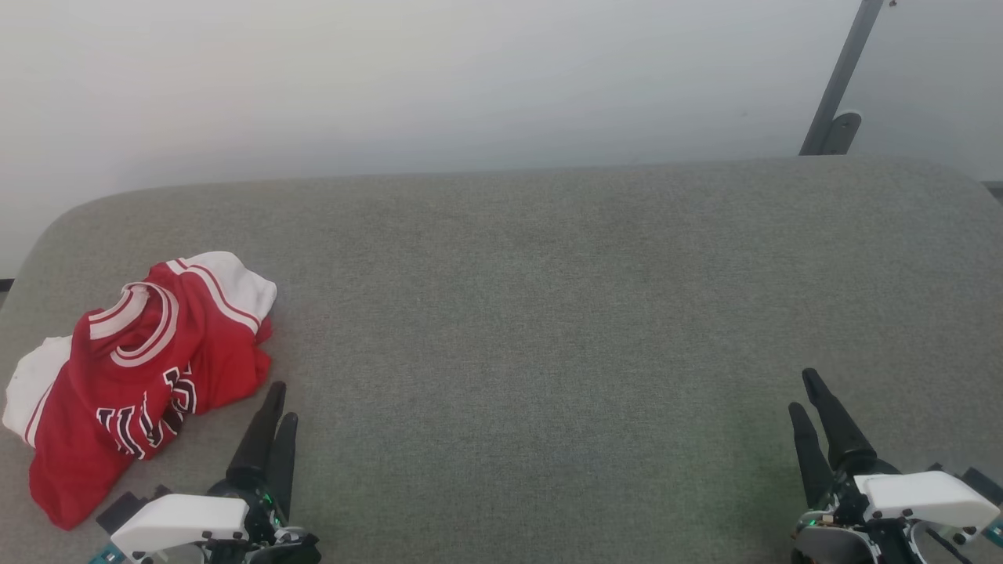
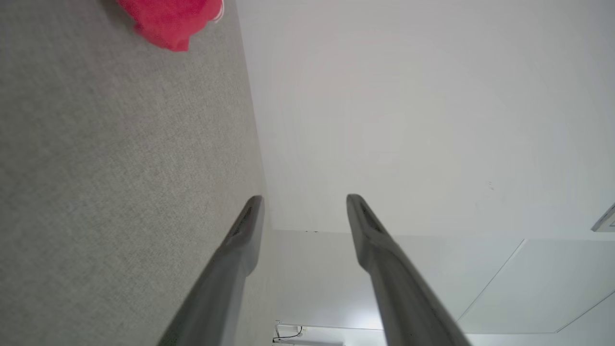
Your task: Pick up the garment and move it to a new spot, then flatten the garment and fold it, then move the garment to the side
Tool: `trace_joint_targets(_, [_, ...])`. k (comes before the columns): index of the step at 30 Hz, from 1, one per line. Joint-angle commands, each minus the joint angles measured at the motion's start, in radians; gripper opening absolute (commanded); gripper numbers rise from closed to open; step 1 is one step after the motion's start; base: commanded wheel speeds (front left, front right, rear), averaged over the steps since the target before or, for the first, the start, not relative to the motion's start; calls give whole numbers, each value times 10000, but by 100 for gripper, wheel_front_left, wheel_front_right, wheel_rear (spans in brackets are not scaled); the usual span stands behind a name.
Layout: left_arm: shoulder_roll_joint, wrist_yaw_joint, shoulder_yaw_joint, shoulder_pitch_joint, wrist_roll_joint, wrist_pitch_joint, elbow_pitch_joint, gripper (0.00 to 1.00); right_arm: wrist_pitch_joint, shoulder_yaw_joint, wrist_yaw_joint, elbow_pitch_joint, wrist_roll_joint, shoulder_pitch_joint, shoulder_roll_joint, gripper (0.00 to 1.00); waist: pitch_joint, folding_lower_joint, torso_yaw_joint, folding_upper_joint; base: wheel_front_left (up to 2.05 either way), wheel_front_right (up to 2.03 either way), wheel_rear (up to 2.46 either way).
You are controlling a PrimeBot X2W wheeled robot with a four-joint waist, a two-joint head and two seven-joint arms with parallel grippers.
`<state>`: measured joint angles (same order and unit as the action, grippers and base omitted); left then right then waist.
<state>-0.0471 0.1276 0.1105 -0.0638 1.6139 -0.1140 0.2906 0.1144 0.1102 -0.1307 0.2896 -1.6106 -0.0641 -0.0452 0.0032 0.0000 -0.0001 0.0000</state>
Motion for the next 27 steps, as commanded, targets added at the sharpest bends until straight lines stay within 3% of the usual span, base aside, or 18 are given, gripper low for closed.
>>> trace_joint_targets(1, [-25,1,26,-164,-59,88,-163,100,-41,24,0,-107,21,-214,-29,100,1,1,1,0,0,0,0])
trace_joint_targets(11, [-270,6,-62,-274,-782,603,-373,100,-444,-143,0,-67,643,-566,-260,100,4,1,4,0,0,0,0])
trace_joint_targets(19, [-397,3,-36,-354,-2096,944,-398,100,-891,-443,0,11,1529,-776,-563,100,14,1,1,0,0,0,0])
trace_joint_targets(27, [-281,5,268,-373,-4019,1279,-603,100,-1279,-857,0,52,3133,-1023,-932,100,45,1,-10,0,0,0,0])
